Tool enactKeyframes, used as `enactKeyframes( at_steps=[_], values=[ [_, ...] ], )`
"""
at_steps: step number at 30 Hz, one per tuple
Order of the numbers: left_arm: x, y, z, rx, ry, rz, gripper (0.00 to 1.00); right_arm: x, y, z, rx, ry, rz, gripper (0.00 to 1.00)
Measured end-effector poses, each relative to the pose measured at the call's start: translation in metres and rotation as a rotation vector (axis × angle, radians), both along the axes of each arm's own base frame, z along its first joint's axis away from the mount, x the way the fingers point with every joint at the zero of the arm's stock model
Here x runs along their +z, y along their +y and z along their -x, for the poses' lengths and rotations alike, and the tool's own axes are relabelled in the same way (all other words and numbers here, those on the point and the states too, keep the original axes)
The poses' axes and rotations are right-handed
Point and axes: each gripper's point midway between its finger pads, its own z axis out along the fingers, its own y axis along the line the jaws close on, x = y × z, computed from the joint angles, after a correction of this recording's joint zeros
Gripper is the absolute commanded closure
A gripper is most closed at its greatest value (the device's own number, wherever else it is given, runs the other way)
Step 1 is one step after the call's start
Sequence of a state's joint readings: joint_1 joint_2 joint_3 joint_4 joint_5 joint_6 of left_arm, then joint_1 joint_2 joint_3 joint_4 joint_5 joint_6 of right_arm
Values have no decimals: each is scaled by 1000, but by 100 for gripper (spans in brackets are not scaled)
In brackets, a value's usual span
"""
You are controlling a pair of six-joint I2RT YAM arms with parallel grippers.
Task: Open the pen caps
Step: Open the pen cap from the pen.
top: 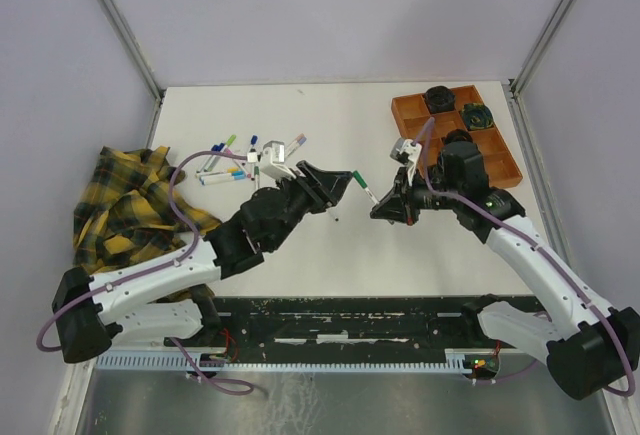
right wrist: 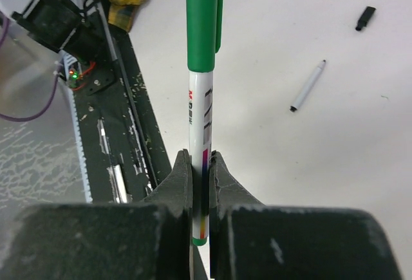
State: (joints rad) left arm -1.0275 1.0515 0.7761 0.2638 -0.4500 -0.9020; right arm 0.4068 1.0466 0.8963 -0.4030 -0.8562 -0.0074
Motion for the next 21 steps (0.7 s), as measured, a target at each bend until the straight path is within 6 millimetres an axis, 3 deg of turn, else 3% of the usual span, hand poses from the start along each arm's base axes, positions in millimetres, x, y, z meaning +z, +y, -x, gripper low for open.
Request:
enactKeyframes(
  at_steps=[12,21],
  values=[
    [-16,-16,-15,141,121,-88,46,-22,-3,-8,-36,-46,136,100],
    [-32,-27,-15,156,167,-113,53,-28,-5,-10,-50,-55,170,100]
  ],
)
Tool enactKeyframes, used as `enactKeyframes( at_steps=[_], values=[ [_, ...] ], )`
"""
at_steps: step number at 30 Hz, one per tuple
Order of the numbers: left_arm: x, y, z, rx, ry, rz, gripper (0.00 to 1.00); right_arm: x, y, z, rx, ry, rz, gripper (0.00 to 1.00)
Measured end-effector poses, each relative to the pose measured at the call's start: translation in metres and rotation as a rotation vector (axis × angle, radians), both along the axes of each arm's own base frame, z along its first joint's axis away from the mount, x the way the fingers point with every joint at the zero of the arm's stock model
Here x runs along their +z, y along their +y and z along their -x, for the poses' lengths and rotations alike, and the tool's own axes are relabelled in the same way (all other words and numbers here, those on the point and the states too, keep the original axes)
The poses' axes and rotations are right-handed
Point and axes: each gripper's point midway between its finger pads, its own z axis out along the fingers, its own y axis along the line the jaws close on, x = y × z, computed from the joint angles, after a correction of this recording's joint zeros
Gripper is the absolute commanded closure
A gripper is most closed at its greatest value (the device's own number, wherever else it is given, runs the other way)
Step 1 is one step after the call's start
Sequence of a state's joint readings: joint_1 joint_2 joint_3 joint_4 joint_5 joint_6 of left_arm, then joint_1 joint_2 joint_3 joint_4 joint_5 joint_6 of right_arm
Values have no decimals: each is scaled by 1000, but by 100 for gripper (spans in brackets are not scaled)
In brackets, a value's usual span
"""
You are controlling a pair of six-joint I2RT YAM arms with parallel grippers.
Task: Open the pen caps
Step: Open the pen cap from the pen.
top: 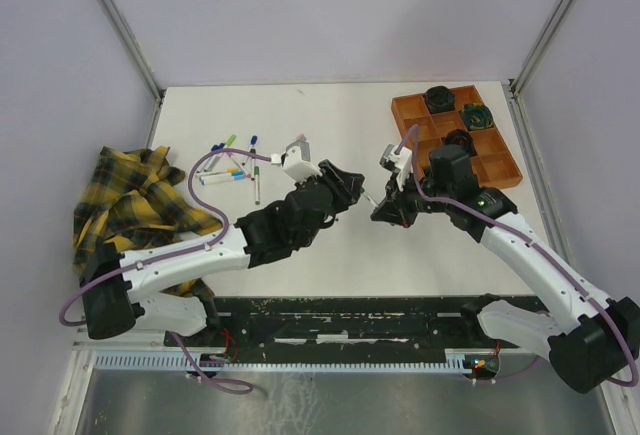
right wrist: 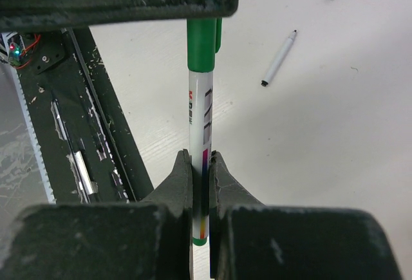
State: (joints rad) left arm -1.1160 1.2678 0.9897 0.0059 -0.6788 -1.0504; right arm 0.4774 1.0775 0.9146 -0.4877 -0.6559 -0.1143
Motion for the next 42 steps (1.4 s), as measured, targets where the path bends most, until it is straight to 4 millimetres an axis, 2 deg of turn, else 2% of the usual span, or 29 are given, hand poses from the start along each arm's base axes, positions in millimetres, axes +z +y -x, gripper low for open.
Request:
enactKeyframes(
  at_steps=[7,13,16,19,20,28,31,35,37,39,42],
  values=[
    [-9,-8,-2,-4,13,-19,59,-1,1,0,2,-5,6,100],
    [-9,-9,-3,-3,11,-15,65,-1,1,0,5,-6,7,100],
    [-9,-11,-3,-3,9,-12,75,-1,1,1,7,-7,7,100],
    [-8,-11,-4,-1,6,-4,94,-1,2,0,7,-10,8,100],
    [-8,-11,-4,-1,6,-4,97,-1,2,0,8,-13,8,100],
    [-3,-3,-14,19,-20,55,97,3,3,-7,2,-57,7,100],
    [6,11,-28,24,-39,120,97,4,2,-12,-15,-77,18,100],
    [37,83,-84,238,-120,203,97,0,1,-9,-12,-64,30,100],
    [50,107,-97,303,-152,231,97,-1,2,-8,-8,-60,33,100],
    [58,115,-100,319,-173,253,97,-2,3,-7,-5,-55,35,100],
    [61,116,-101,307,-182,251,97,-5,3,-8,-7,-48,42,100]
  ],
)
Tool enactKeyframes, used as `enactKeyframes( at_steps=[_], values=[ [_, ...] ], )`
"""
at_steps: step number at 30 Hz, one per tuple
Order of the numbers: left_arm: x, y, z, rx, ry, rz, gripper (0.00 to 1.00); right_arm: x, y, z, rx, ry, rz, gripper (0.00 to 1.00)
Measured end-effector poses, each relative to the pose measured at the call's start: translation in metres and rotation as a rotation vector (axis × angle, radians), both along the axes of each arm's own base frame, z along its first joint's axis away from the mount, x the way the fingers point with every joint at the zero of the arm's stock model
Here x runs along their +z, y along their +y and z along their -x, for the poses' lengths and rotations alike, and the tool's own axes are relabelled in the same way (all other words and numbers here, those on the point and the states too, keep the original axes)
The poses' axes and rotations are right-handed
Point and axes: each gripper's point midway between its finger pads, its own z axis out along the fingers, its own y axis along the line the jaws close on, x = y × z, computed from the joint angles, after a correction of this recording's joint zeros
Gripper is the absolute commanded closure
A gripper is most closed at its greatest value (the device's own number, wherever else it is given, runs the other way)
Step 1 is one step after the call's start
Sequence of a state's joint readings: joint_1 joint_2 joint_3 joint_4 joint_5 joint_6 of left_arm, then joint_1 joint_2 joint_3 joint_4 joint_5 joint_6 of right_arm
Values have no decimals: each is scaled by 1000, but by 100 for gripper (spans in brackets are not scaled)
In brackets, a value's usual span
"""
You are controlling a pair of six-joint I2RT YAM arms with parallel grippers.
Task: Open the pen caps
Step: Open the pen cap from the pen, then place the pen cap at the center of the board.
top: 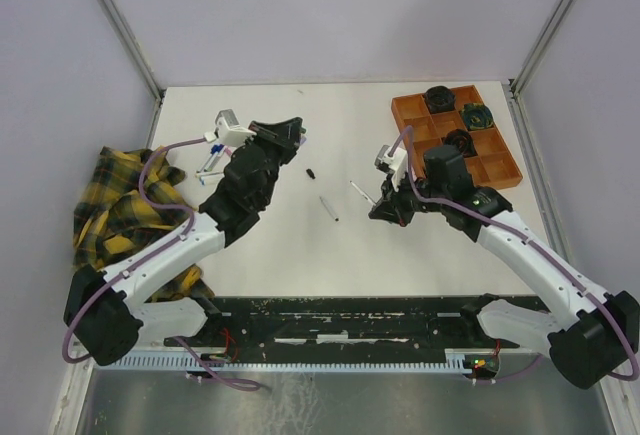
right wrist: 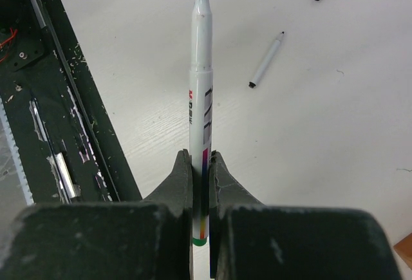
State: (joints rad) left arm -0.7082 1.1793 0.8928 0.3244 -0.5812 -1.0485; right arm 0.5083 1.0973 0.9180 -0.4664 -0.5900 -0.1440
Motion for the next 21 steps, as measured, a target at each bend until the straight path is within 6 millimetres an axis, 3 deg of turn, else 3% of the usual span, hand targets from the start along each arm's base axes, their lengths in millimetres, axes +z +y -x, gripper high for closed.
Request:
enactKeyframes(
  at_steps=[3,6,15,17,21],
  values=[
    [-9,-1,-1,-27,1,-61,97,-1,-1,0,-5,6,4,100],
    [-35,-4,-5,-59,33,-179,97,-2,-4,-3,-21,7,9,100],
    [-198,-32,-49,-166,443,-543,97,-11,-14,-15,-78,29,34,100],
    [-220,-41,-61,-173,515,-589,97,-13,-16,-16,-88,33,40,100],
    [-243,-53,-84,-162,600,-648,97,-13,-19,-19,-102,31,46,100]
  ],
)
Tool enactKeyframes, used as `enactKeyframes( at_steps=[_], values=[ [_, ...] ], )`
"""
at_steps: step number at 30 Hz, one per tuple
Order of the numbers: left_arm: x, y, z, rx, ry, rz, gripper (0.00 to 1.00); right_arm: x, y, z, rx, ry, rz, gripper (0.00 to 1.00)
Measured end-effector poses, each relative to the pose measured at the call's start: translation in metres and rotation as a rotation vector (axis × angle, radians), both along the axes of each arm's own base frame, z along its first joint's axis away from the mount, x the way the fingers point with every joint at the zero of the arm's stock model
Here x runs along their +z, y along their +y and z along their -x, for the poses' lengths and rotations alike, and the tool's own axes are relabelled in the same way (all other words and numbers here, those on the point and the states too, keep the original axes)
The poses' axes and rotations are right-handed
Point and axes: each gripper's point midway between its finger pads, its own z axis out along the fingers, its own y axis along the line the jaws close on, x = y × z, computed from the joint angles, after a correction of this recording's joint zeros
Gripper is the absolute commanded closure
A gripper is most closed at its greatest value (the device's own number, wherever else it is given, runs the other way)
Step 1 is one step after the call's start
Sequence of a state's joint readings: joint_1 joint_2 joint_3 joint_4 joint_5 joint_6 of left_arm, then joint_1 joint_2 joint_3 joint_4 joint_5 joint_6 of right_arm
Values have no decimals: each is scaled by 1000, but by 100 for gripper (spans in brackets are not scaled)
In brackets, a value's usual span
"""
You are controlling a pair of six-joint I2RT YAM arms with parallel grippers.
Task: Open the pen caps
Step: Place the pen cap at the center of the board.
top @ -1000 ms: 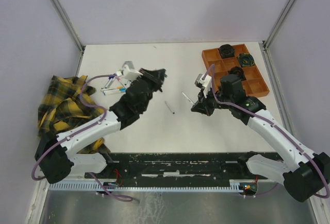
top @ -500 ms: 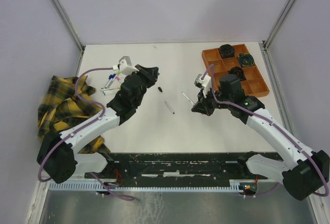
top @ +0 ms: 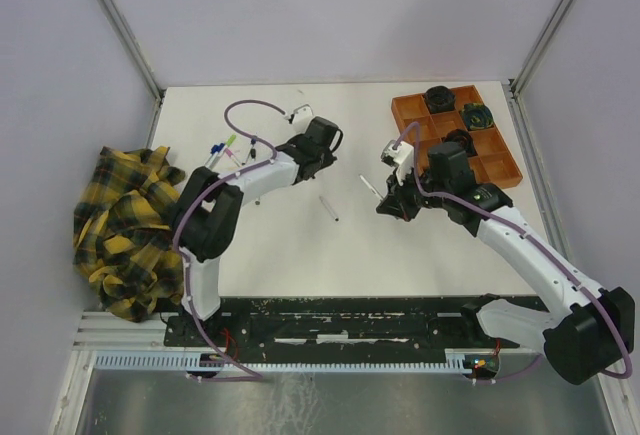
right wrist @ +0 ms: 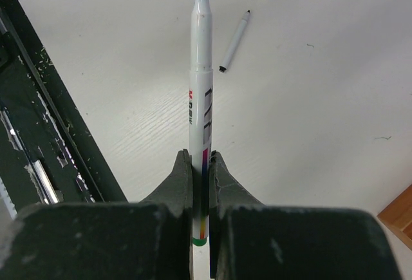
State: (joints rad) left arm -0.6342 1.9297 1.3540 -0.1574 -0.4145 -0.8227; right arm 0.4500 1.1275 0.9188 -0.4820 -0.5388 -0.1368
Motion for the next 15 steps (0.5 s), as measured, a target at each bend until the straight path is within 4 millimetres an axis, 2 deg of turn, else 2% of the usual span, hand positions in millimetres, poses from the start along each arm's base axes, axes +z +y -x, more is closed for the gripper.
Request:
enactKeyframes(
  at_steps=[6,15],
  values=[
    [-19,-6,-18,27,69,-82,96,-1,-4,-3,-19,-3,9,100],
    [-52,13,-10,51,167,-174,85,-1,-5,-4,-25,-5,13,100]
  ],
)
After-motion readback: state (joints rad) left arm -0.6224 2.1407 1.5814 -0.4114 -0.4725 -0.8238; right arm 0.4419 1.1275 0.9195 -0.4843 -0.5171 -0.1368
